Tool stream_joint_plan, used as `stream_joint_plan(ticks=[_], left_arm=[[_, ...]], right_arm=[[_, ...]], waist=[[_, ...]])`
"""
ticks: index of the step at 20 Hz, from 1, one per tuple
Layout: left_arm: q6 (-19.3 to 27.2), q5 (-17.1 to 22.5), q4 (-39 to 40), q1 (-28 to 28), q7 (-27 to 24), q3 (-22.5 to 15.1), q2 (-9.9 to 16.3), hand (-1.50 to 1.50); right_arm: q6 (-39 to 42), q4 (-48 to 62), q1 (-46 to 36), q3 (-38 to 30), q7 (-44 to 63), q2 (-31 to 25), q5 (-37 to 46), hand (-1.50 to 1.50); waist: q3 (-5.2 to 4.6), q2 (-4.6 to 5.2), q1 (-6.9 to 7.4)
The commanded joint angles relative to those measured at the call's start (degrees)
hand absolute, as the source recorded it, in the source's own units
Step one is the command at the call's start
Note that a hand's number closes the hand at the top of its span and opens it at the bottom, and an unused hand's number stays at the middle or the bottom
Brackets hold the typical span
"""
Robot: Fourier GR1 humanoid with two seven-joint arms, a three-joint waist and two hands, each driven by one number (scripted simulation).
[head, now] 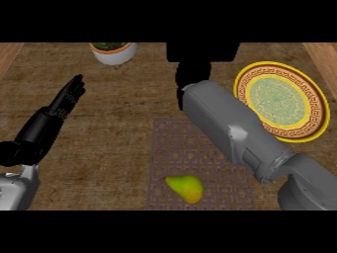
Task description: Pick the cupcake from the placemat and place it in the plate
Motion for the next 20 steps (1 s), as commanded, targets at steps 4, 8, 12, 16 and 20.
stream_joint_plan(ticks=[4, 8, 12, 16, 20], left_arm=[[-0.1, -1.0, 0.9, -2.6, -0.3, -1.7, -1.9, 0.00], [0.4, -2.0, 0.6, -0.5, -2.3, -1.0, -1.4, 0.00], [0.4, -1.9, 0.0, 1.3, -2.3, -0.1, -0.7, 0.00], [1.3, -2.2, -0.3, 1.3, -2.0, -1.3, -2.9, 0.00], [0.9, -2.6, -0.9, 1.3, -0.6, -0.7, -1.6, 0.00]], right_arm=[[-17.0, -11.3, -3.5, 3.6, 26.5, 1.2, 4.5, 1.50], [-18.4, -10.5, -6.4, 5.3, 34.2, 1.2, 8.7, 1.50], [-18.2, -8.3, -8.8, 4.9, 36.0, 1.2, 12.0, 1.50], [-18.9, -8.2, -6.5, 6.1, 37.8, 1.2, 15.5, 1.50], [-22.4, -5.9, -4.5, 3.5, 36.0, 0.0, 16.7, 1.50]], waist=[[-0.12, 1.06, 2.02], [-0.12, 1.08, 1.63], [-0.07, 0.97, 0.70], [-0.04, 0.89, -0.69], [0.01, 1.15, -0.69]])
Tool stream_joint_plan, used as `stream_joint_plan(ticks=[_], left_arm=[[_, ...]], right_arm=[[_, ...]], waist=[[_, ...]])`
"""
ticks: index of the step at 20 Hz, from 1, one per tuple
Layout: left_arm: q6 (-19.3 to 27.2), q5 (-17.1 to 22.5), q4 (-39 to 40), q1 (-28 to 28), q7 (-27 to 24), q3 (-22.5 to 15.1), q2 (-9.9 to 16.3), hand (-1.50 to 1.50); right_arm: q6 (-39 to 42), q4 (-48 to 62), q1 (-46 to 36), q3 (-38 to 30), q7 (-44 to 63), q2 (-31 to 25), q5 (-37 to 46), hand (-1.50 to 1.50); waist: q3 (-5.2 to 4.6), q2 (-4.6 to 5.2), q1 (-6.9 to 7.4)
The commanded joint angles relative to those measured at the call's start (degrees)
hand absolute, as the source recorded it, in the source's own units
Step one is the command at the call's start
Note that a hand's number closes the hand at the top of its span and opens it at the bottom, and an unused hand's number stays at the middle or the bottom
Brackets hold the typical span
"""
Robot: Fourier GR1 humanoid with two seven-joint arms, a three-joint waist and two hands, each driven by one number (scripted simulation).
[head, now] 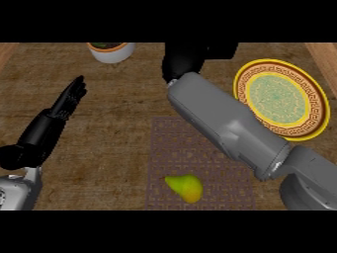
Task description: Pick the cupcake from the placemat and place it in the plate
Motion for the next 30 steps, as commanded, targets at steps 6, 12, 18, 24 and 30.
stream_joint_plan(ticks=[6, 12, 18, 24, 30], left_arm=[[0.8, -0.6, -2.5, 0.2, 2.3, 0.3, -0.3, 0.00], [-0.1, 0.2, -5.9, 1.6, 4.5, -0.5, -0.6, 0.00], [-2.2, 1.6, -2.9, 1.6, 1.1, 3.0, 0.5, 0.00], [-1.9, -1.5, -1.4, 1.1, -1.0, 0.6, -1.2, 0.00], [-3.3, -1.9, 0.9, -1.1, -1.3, 2.7, -1.4, 0.00]], right_arm=[[-12.0, 1.0, 4.2, -3.9, 7.7, -6.7, 4.4, 1.50], [-19.6, 2.3, 11.1, -5.9, 2.6, -12.6, 7.3, 1.50], [-21.4, 1.6, 17.5, -10.2, -5.4, -20.0, 7.3, 1.50], [-19.8, 7.3, 20.7, -19.9, -9.1, -18.9, -1.2, 1.50], [-23.3, 8.8, 25.9, -26.8, -21.6, -21.0, -3.8, -1.50]], waist=[[0.06, 0.19, -0.60], [0.08, 0.24, -0.27], [0.01, 0.61, 0.08], [0.04, 1.48, 1.59], [0.03, 1.30, 1.68]])
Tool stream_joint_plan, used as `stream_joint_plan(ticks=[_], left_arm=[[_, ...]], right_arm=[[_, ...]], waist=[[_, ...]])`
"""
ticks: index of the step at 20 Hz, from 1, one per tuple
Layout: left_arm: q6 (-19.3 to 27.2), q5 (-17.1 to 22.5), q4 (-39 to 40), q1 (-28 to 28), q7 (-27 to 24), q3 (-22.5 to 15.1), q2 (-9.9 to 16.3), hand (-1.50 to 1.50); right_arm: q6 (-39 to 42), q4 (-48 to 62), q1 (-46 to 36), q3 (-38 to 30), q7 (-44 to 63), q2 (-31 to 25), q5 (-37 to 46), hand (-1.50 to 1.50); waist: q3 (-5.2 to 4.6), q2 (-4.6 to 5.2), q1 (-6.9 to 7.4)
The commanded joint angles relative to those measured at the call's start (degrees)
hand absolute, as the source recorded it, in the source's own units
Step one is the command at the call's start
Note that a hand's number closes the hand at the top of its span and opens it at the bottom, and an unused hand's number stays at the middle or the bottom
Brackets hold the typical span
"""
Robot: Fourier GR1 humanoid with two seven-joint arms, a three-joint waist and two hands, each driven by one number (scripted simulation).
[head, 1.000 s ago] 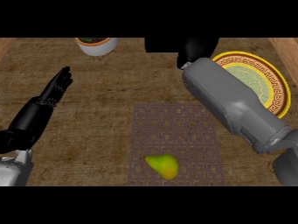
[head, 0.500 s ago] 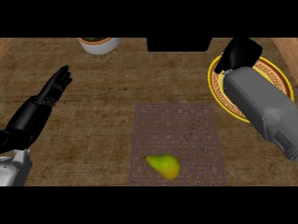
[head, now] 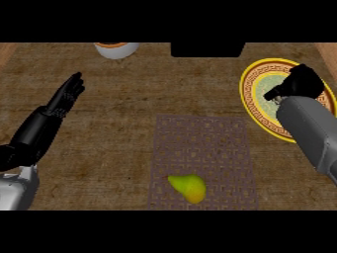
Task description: Pick the cupcake from the placemat and place it in the plate
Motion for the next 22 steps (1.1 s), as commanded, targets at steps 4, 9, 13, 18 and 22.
stream_joint_plan(ticks=[4, 9, 13, 18, 22], left_arm=[[-1.2, -1.1, -1.7, 1.5, -0.5, 0.0, -0.6, 0.00], [-1.4, -1.1, 0.4, -0.1, -0.5, 1.2, -0.9, 0.00], [0.8, -3.2, -3.2, 2.7, 0.8, -0.6, -2.6, 0.00], [-0.3, -0.9, -3.2, 0.2, 4.1, 0.7, -2.5, 0.00], [-0.5, -2.1, -3.6, 5.6, -0.2, 1.3, -1.7, 0.00]], right_arm=[[-8.9, 1.4, 4.4, -6.1, -13.3, -1.2, -1.3, -1.50], [-14.8, -1.4, 4.4, -9.1, -20.3, -1.3, -1.9, -1.50], [-16.7, -9.8, 5.3, -12.6, -25.3, -0.8, -5.1, -1.50], [-21.3, -21.1, 12.1, -20.6, -34.9, 2.2, -13.8, -1.50], [-19.2, -36.4, 20.3, -26.5, -42.0, 1.1, -21.8, -1.50]], waist=[[0.01, -0.01, 0.61], [0.00, -0.04, 0.31], [-0.01, -0.76, -0.51], [0.10, -0.54, -0.97], [0.07, -1.05, -2.37]])
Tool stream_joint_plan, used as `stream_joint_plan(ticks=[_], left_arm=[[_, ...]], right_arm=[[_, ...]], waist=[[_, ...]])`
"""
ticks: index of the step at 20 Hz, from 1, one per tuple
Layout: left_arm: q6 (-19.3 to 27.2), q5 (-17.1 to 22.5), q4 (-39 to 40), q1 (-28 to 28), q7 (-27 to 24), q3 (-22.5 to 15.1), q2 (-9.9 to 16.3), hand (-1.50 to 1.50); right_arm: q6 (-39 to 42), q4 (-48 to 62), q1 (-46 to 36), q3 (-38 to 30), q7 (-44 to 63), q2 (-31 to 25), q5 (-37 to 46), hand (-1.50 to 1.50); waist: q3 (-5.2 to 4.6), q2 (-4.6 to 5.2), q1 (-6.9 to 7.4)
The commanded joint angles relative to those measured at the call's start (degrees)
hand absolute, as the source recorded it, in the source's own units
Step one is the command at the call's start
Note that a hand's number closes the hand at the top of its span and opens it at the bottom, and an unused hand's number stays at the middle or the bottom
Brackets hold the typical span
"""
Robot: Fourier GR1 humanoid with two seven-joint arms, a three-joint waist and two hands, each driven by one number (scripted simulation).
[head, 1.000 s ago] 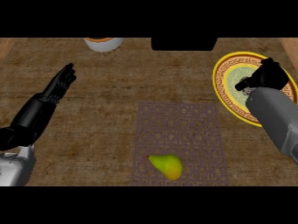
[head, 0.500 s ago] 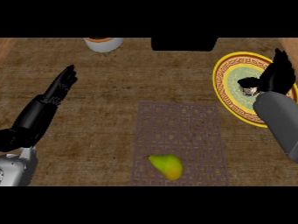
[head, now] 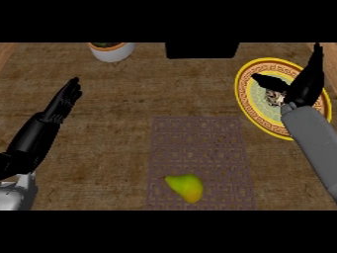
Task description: Pick the cupcake from the placemat and place it in the plate
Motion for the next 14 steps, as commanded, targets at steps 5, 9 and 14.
stream_joint_plan(ticks=[5, 9, 14], left_arm=[[-0.6, 0.7, 0.2, 0.0, 0.4, 2.0, 0.2, 0.00], [-0.5, -1.0, -0.3, 2.3, -1.1, 1.5, -0.6, 0.00], [-4.2, 1.0, -3.2, 2.9, 1.1, 2.7, 0.6, 0.00]], right_arm=[[4.0, -28.7, 19.8, -8.3, -11.8, -2.5, -11.9, -1.50], [4.1, -43.9, 31.5, -6.6, -7.0, -6.0, -10.4, -1.50], [11.7, -51.8, 42.7, -14.1, -12.3, -8.7, -15.6, -1.50]], waist=[[-0.08, -0.07, -1.05], [-0.21, -0.09, -0.73], [-0.15, 0.18, 0.27]])
